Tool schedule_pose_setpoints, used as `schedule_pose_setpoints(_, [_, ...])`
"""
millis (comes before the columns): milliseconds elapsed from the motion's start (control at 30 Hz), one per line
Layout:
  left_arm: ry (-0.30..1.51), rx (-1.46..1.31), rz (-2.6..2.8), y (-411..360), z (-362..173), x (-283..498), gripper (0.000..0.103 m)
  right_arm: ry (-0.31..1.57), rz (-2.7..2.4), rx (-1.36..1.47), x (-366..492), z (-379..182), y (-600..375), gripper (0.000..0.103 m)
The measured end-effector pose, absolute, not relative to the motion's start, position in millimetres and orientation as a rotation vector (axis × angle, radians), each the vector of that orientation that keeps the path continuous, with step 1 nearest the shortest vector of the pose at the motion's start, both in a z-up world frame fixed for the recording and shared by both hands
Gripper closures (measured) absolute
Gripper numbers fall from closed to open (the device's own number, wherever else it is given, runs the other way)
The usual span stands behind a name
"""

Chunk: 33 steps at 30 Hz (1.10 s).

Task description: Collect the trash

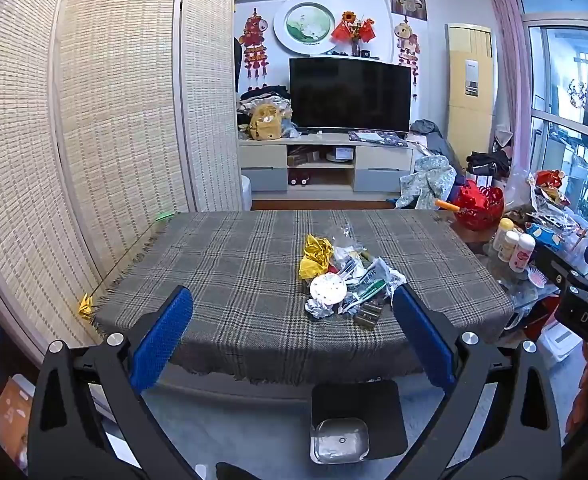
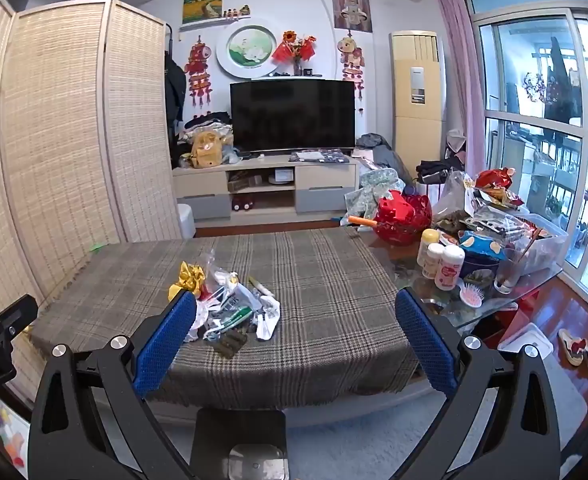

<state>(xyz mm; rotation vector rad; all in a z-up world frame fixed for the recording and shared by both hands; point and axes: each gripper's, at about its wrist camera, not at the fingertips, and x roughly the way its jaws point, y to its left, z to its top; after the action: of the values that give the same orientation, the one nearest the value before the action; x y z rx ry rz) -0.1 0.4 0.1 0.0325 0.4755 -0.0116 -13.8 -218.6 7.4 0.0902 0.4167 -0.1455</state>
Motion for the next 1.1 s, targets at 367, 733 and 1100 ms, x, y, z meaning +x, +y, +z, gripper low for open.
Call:
schedule_pose_setpoints(367, [0.474,0.030,-0.007,-6.1,5.5,-0.7,0.008,0.398,-0.145,0.085,-17.4,9.5,-219.1,0.003])
schedule_pose_setpoints(733, [0.475,0.027,-0.020,-5.0,5.6,-3.7,0.008,0.404,-0.136,0.082,-16.7,9.6,-216.3,0.003])
schedule_pose_setpoints(1100, [0.467,0.030,-0.018,-5.2,10.6,-5.9,0.008,0.408,-0.132,0.090,-15.2,10.6,-217.4,0.003])
